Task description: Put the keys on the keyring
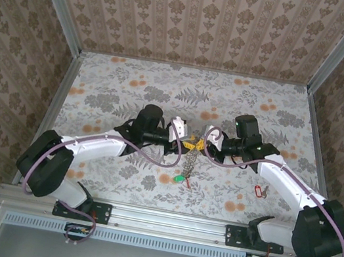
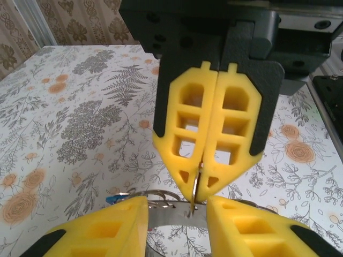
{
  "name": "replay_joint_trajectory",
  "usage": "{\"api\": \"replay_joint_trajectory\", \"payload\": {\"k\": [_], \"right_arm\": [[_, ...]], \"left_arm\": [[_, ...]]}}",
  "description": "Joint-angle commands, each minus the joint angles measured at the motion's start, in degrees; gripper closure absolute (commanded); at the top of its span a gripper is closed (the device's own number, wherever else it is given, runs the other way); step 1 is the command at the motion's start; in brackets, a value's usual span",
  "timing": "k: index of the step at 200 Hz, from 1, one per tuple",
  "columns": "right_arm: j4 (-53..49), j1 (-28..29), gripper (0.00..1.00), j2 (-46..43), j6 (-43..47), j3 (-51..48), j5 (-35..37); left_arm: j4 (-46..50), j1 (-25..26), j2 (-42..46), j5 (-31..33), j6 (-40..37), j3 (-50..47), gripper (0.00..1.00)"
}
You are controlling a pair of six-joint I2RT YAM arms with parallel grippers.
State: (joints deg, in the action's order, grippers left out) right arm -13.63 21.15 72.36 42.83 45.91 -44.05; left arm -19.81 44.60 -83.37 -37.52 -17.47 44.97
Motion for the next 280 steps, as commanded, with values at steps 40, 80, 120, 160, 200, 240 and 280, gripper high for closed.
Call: {"api": "replay_joint_trajectory", "payload": {"k": [40, 80, 120, 160, 200, 240, 280], "right_arm": [[-0.5, 0.1, 1.00, -1.3, 2.1, 0.3, -3.0], [-0.3, 0.3, 1.00, -1.3, 1.7, 0.5, -3.1], [-0.3, 0.3, 0.99, -1.3, 1.5, 0.4, -2.9], [0.4, 0.3, 0.93, -1.6, 0.4, 0.2, -2.4], [4.2, 0.2, 0.81, -4.0, -1.6, -4.1, 1.5], [8.7, -0.1, 0.78, -5.3, -3.6, -7.3, 2.2], [14.7, -0.1, 0.81, -5.5, -7.1, -9.0, 1.1]], "left_arm": [[3.6, 0.4, -1.0, -1.6, -2.5, 2.4, 0.76], [5.2, 0.5, -1.8, -3.0, -3.2, 3.7, 0.76], [5.5, 0.5, -2.7, -3.7, -3.2, 4.8, 0.81], [5.0, 0.6, -2.9, -4.0, -3.3, 4.4, 1.00], [-2.9, -0.3, -2.7, -4.5, 0.5, 1.2, 1.00], [-8.7, -0.9, -2.9, -6.2, 3.2, -1.0, 1.00], [-11.9, -1.0, -3.5, -7.1, 4.7, -2.1, 1.00]]}}
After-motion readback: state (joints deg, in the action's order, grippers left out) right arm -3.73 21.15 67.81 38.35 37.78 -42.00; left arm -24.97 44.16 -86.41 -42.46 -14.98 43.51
